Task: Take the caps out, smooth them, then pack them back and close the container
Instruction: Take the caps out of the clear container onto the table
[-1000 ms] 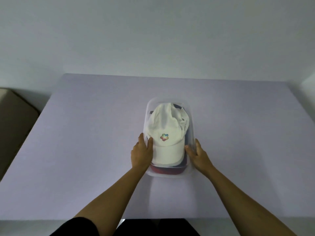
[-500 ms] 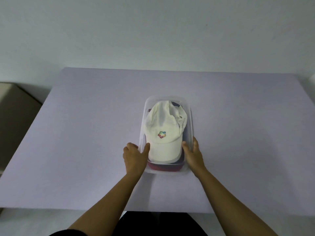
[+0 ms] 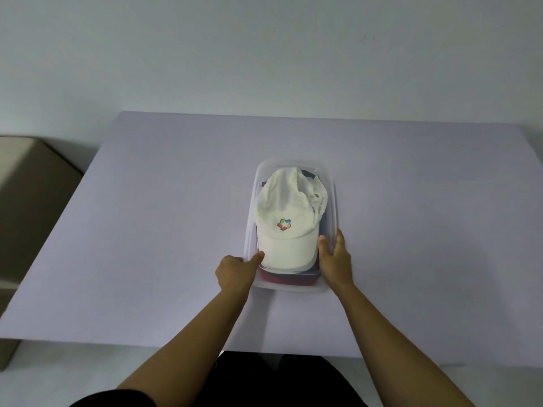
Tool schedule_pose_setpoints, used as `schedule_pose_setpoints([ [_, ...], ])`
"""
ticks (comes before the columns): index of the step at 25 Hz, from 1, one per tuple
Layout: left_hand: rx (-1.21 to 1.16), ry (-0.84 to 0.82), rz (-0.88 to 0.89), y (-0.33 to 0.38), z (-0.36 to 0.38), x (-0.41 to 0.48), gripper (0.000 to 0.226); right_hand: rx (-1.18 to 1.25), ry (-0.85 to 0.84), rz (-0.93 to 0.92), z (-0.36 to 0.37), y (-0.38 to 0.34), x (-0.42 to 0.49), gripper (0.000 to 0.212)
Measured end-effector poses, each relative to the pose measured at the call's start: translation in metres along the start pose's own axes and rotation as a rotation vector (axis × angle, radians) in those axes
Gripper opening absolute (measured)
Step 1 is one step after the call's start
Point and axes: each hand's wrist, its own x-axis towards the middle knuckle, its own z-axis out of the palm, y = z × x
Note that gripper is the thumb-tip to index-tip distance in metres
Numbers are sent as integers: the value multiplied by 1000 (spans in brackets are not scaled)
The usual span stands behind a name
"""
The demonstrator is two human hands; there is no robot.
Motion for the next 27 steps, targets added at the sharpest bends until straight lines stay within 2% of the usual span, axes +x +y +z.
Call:
schedule_pose_setpoints([
  [5,-76,-86,-137,5,-13,4,53,-6,6,-13,0,-1,-2,60],
  [10,-86,-160,-161,11,-19,-1,48,-22,5,-6,1,-1,-2,60],
  [17,-26,-169,-55,13,-21,-3,46,40,-42,20,-6,-2,-3,61],
  [20,-31,-110,7,9,-16,-7,44,92,-109,64,-13,-5,-1,62],
  [22,-224,-110,30,10,-12,-14,37,246,-158,104,-18,-6,5,64],
  [23,-417,-157,14,12,-11,-20,33,327,-180,140,-21,-5,8,71],
  [25,-802,-281,-26,17,-13,-26,40,430,-207,221,-28,-2,16,88],
  [27,-984,-311,-14,19,-22,-19,45,464,-215,234,-31,1,17,80],
])
